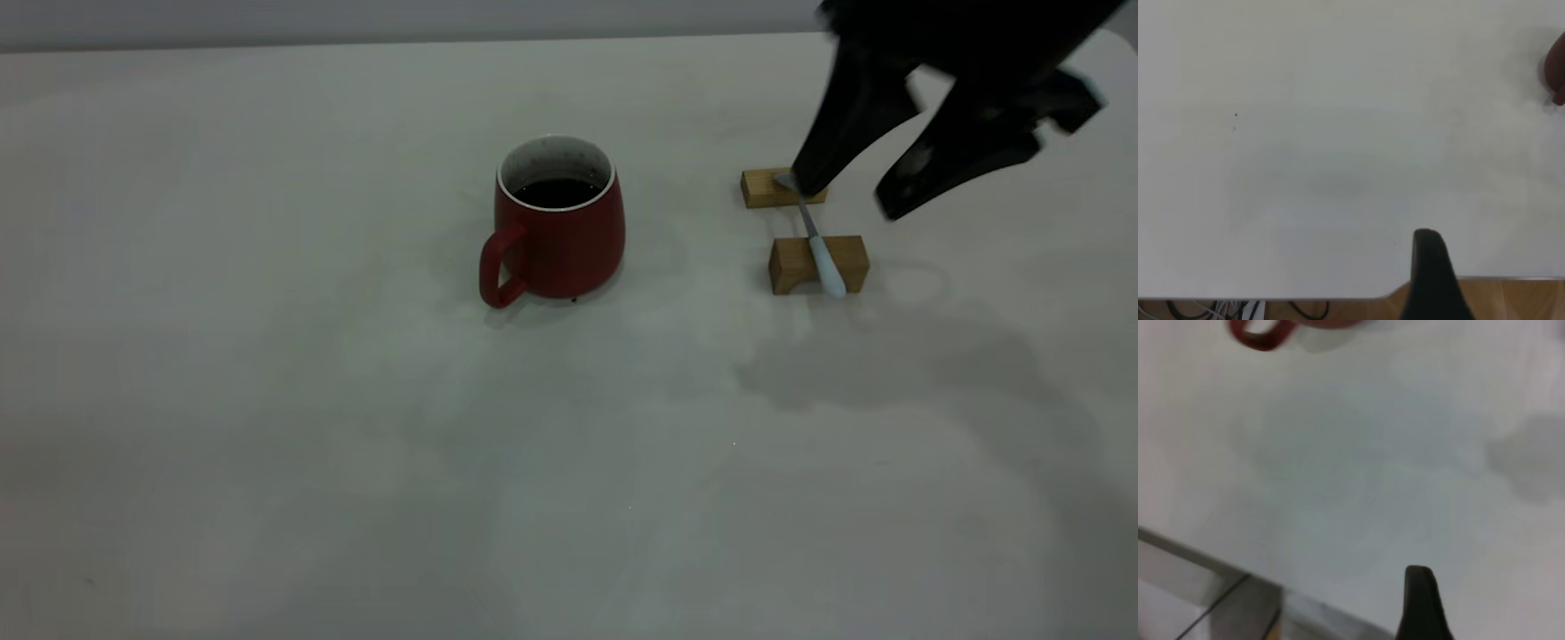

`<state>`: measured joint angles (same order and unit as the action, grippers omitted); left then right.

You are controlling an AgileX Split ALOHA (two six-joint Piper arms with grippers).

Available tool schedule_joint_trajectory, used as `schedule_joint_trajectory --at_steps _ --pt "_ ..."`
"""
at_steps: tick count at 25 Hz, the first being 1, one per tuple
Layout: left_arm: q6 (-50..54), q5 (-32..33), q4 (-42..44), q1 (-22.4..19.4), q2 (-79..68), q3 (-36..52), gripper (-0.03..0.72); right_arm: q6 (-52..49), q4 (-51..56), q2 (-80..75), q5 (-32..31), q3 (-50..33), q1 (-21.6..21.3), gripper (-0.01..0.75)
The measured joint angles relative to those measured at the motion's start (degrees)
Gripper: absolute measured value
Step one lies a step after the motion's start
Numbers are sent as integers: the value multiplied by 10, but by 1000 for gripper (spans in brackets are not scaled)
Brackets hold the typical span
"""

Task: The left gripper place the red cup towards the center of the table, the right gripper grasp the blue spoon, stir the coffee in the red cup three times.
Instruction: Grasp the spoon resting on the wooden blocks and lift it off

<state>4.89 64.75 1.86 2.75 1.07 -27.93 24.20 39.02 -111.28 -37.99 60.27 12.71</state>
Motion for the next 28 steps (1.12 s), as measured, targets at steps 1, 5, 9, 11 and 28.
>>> schedule_joint_trajectory --at_steps 1,5,9,11,28 --pt "0 0 0 0 0 0 551 -26 -26 -19 0 20 5 579" --pt "-1 0 0 0 0 0 551 -133 -134 -97 1 96 20 579" --pt "-1 0 0 0 0 0 551 -196 -211 -160 -15 161 28 579" --pt "-1 0 0 0 0 0 551 -220 -242 -185 -25 191 29 579" --pt "-1 0 0 0 0 0 551 -263 -279 -269 -23 241 29 579"
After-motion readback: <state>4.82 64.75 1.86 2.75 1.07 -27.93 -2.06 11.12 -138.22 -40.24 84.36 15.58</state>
